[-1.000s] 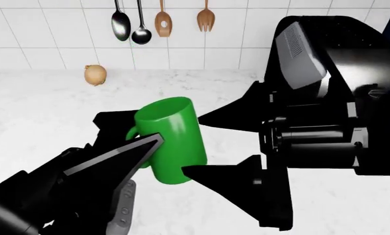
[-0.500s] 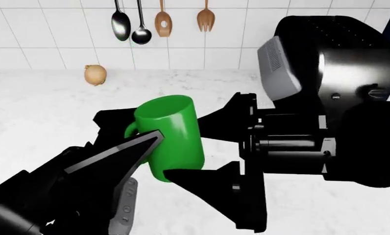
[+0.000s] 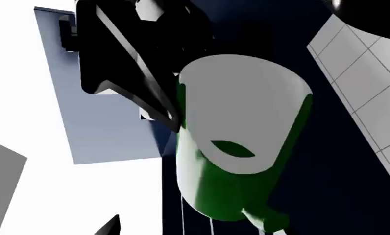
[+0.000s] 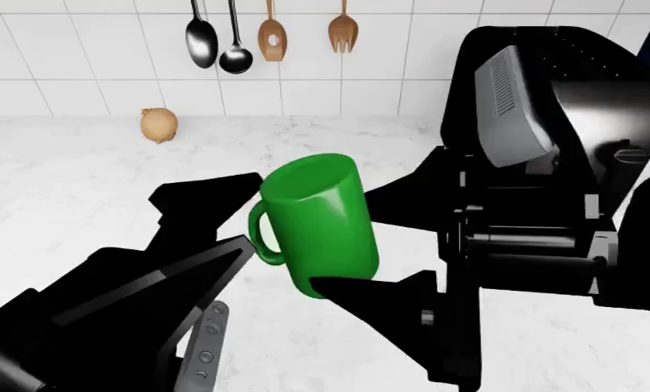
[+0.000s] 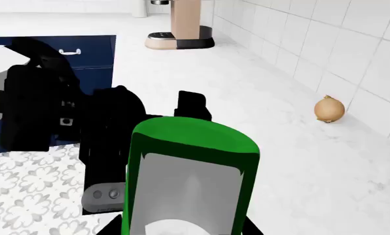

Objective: A wet mug is on the counter and needs to be dried. Pick it up and place it upside down in the open cabinet.

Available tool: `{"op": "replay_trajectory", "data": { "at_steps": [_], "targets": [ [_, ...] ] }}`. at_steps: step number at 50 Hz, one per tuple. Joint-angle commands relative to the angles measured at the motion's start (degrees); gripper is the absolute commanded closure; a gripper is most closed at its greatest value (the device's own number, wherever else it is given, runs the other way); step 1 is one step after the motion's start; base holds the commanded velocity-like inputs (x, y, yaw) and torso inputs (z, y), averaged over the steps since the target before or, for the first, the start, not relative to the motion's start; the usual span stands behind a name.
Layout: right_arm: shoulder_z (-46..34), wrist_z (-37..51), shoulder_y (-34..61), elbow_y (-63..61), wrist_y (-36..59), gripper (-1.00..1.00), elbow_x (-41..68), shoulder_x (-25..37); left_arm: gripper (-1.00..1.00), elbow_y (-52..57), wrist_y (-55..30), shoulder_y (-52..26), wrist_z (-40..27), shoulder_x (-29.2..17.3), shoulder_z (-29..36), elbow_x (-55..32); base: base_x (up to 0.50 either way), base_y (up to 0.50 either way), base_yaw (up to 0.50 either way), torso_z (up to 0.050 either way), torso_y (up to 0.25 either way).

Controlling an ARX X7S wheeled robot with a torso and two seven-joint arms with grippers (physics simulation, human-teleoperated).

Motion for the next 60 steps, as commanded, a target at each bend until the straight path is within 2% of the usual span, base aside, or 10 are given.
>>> {"op": "replay_trajectory", "data": {
  "at_steps": [1, 7, 14, 20, 29, 39, 52, 60],
  "targets": [
    [2.76, 0.64, 0.31, -1.49, 0.87, 1.00, 1.04, 6.31, -1.00, 0.03, -0.61, 0.09, -1.20, -0.77, -0.49, -1.18, 0.00, 0.00, 0.00, 0.000, 0.000],
    [5.64, 3.69, -0.32, -2.63, -0.34, 1.00, 3.11, 9.75, -1.00, -1.73, -2.56, 1.23, -0.68, 0.56, -0.58, -1.39, 0.00, 0.00, 0.00, 0.000, 0.000],
    [7.81, 13.68, 1.57, -6.74, -1.76, 1.00, 9.89, 13.09, -1.00, -3.84, -4.59, 2.24, -0.59, 2.45, -0.99, -2.16, 0.00, 0.00, 0.00, 0.000, 0.000],
    [7.05, 28.55, 4.75, -10.47, -4.43, 1.00, 17.94, 16.81, -1.00, -4.73, -6.10, 3.22, -0.69, 3.03, -1.17, -2.33, 0.00, 0.00, 0.00, 0.000, 0.000],
    [1.32, 47.90, 11.39, -11.86, -8.37, 1.00, 27.67, 19.14, -1.00, -5.58, -6.88, 4.25, -0.37, 4.06, -1.04, -2.55, 0.00, 0.00, 0.00, 0.000, 0.000],
    [-8.28, 62.72, 29.40, -6.12, -6.70, 1.00, 34.66, 14.42, -1.00, -7.00, -7.51, 4.93, -0.97, 4.71, -1.27, -3.28, 0.00, 0.00, 0.00, 0.000, 0.000],
    [-12.02, 64.01, 42.18, 3.20, -1.66, 1.00, 29.68, 7.97, -1.00, -7.41, -7.51, 4.78, -0.22, 5.11, -1.51, -2.80, 0.00, 0.00, 0.00, 0.000, 0.000],
    [-12.90, 63.05, 45.34, 7.93, -0.98, 1.00, 24.43, 4.49, -1.00, -7.59, -7.77, 4.92, 0.46, 5.82, -1.62, -2.61, 0.00, 0.00, 0.00, 0.000, 0.000]
  ]
}}
